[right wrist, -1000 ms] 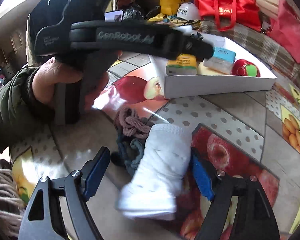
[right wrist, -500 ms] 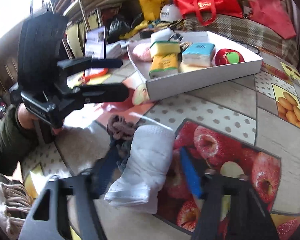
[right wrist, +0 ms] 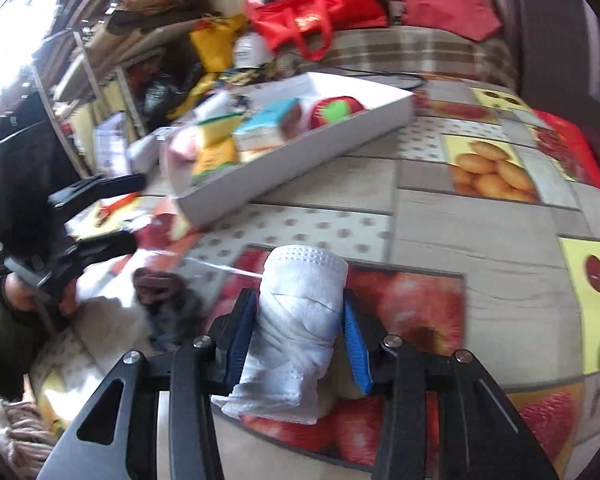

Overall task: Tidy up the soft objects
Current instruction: 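Grasp the white sock with the right tool while the left tool grasps the braided rope toy, then carry the rope toy and white sock into the box and release both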

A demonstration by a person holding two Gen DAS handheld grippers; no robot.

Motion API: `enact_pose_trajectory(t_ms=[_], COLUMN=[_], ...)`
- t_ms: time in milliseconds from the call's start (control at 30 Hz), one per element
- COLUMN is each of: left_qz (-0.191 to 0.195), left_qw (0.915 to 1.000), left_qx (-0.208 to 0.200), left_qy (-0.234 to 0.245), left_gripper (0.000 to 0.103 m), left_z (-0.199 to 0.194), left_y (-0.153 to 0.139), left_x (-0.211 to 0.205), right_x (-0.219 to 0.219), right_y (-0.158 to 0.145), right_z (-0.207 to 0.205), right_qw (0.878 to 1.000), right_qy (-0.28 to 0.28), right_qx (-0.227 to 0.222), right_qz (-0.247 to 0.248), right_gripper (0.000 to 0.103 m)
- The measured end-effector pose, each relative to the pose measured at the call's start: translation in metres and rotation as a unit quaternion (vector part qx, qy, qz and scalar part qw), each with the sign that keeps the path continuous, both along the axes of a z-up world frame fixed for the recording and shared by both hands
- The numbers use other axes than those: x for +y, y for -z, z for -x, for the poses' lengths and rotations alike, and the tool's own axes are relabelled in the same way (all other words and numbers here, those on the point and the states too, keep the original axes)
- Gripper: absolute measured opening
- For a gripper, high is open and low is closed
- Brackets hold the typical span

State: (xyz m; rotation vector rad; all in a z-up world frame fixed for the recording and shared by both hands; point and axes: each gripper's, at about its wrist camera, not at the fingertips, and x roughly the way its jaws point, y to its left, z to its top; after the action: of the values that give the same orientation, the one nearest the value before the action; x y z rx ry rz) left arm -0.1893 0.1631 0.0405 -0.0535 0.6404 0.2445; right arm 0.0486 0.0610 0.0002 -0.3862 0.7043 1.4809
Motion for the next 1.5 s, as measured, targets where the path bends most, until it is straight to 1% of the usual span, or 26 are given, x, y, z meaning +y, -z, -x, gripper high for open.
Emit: enact_pose_trajectory(t_ms=[67,167,200,233,267,333,433,500,533,567,600,667,700,733,767,833,933,1000,1033,1067,1100,1133,1167,1267,1400,1500], left_qz=[-0.010,-0.043,-0.047,-0.052,-0.060,-0.080,-0.108,-0.117,-0.115,-0.112,-0.107,-0.091,-0.094,-0.102,-0.108,-0.114,-0.119,-0.126,-0.129,-0.130,-0.128,-0.126,-0.117,-0.101,-0.120,-0.127], left_qw=[0.9994,0.9977,0.9971,0.9964,0.9950,0.9913,0.9855,0.9835,0.9839,0.9843,0.9848,0.9850,0.9846,0.9839,0.9835,0.9839,0.9892,0.9918,0.9905,0.9878,0.9804,0.9739,0.9703,0.9640,0.9607,0.9587], left_qx=[0.017,0.039,0.044,0.052,0.064,0.087,0.113,0.121,0.119,0.118,0.117,0.117,0.116,0.116,0.115,0.111,0.065,0.006,-0.044,-0.079,-0.130,-0.157,-0.169,-0.174,-0.159,-0.148], left_qy=[0.029,0.037,0.040,0.043,0.049,0.058,0.065,0.067,0.069,0.068,0.071,0.088,0.091,0.090,0.088,0.081,0.055,0.021,-0.013,-0.036,-0.074,-0.104,-0.127,-0.174,-0.194,-0.208], left_gripper=[0.103,0.103,0.103,0.103,0.103,0.103,0.102,0.097,0.091,0.077,0.071,0.046,0.041,0.034,0.031,0.030,0.030,0.030,0.030,0.030,0.030,0.030,0.030,0.030,0.030,0.031], left_z=[-0.006,-0.012,-0.014,-0.016,-0.019,-0.026,-0.035,-0.037,-0.036,-0.036,-0.036,-0.035,-0.035,-0.034,-0.035,-0.034,-0.027,-0.017,-0.009,-0.002,0.010,0.018,0.024,0.029,0.022,0.008], left_y=[0.003,0.008,0.009,0.011,0.014,0.020,0.030,0.033,0.033,0.033,0.033,0.032,0.032,0.032,0.032,0.031,0.018,0.004,-0.007,-0.013,-0.021,-0.024,-0.026,-0.027,-0.026,-0.026], left_x=[-0.013,-0.026,-0.028,-0.031,-0.035,-0.044,-0.054,-0.056,-0.055,-0.054,-0.053,-0.052,-0.055,-0.057,-0.059,-0.059,-0.052,-0.043,-0.035,-0.028,-0.019,-0.011,-0.003,0.013,0.013,0.023], right_x=[0.003,0.004,0.004,0.004,0.005,0.006,0.010,0.013,0.013,0.014,0.014,0.014,0.014,0.015,0.014,0.014,0.007,0.002,-0.001,-0.006,-0.010,-0.014,-0.018,-0.020,-0.009,0.005], right_y=[0.002,0.003,0.004,0.004,0.005,0.005,0.004,0.004,0.004,0.004,0.004,0.004,0.004,0.004,0.003,0.002,-0.005,-0.014,-0.019,-0.026,-0.029,-0.032,-0.034,-0.035,-0.035,-0.034], right_z=[0.001,0.000,0.000,-0.002,-0.003,-0.003,0.001,0.006,0.009,0.010,0.011,0.013,0.014,0.016,0.020,0.025,0.026,0.022,0.019,0.016,0.014,0.012,0.010,0.009,0.013,0.018], right_qw=[1.000,1.000,1.000,1.000,1.000,1.000,1.000,1.000,1.000,0.999,0.999,0.999,0.999,0.999,0.998,0.998,0.998,0.997,0.995,0.989,0.984,0.978,0.970,0.966,0.970,0.976], right_qy=[0.007,0.008,0.009,0.011,0.012,0.014,0.010,0.006,0.003,0.002,0.001,-0.004,-0.008,-0.013,-0.022,-0.031,-0.019,0.002,0.019,0.052,0.076,0.102,0.129,0.141,0.128,0.110], right_qx=[-0.006,-0.006,-0.006,-0.004,-0.002,0.000,-0.009,-0.019,-0.024,-0.029,-0.034,-0.039,-0.041,-0.043,-0.048,-0.059,-0.060,-0.056,-0.057,-0.062,-0.067,-0.072,-0.076,-0.078,-0.086,-0.077], right_qz=[0.010,0.016,0.016,0.015,0.015,0.014,0.014,0.015,0.017,0.018,0.019,0.018,0.019,0.019,0.017,0.012,-0.018,-0.058,-0.085,-0.122,-0.146,-0.170,-0.191,-0.200,-0.187,-0.174], right_gripper=[0.044,0.045,0.046,0.050,0.054,0.056,0.056,0.056,0.056,0.056,0.056,0.056,0.056,0.050,0.038,0.038,0.037,0.037,0.037,0.037,0.037,0.037,0.037,0.037,0.037,0.037])
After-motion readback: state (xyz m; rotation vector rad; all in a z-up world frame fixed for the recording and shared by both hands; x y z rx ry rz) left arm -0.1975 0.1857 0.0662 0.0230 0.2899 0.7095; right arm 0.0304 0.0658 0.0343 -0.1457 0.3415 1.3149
